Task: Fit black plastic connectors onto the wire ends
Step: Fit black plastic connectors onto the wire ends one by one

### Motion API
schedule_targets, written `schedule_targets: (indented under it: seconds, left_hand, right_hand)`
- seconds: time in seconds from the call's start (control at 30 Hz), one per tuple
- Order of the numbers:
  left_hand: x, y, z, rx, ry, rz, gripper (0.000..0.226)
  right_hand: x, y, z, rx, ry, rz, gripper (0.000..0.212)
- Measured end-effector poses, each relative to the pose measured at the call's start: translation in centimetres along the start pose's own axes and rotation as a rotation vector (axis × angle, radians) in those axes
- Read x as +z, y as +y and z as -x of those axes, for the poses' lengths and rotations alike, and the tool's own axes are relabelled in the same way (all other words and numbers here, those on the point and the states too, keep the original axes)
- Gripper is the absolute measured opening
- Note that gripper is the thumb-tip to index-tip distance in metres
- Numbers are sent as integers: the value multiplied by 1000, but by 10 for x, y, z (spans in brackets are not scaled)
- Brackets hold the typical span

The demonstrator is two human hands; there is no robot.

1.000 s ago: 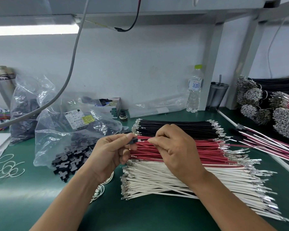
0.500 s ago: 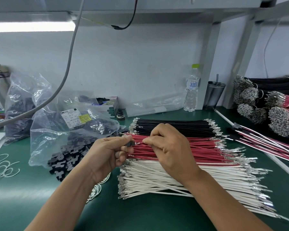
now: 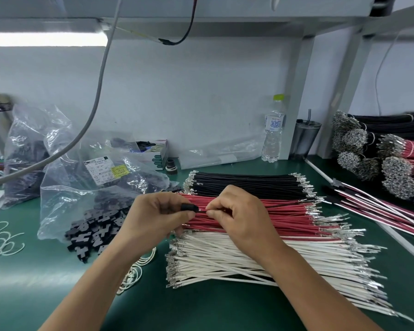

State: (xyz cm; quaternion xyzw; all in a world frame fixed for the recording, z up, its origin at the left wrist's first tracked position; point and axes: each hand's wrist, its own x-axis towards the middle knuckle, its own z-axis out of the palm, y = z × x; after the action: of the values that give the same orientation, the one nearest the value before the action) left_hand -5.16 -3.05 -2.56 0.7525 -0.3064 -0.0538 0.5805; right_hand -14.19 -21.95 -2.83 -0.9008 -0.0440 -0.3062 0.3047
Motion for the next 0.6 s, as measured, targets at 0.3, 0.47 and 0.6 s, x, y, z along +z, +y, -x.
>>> schedule_targets:
  seconds: [0.3, 0.47, 0.6]
  left_hand:
    - [2, -4, 3, 68, -53, 20, 11]
    - [1, -6, 0, 86, -38, 46, 13]
    - [4, -9, -6, 67, 2, 92, 12]
  right_hand:
    - [5, -6, 3, -40, -34, 19, 5]
    - [-5, -5, -2, -45, -22, 160, 6]
    - [-18, -9, 0, -138, 87, 288, 5]
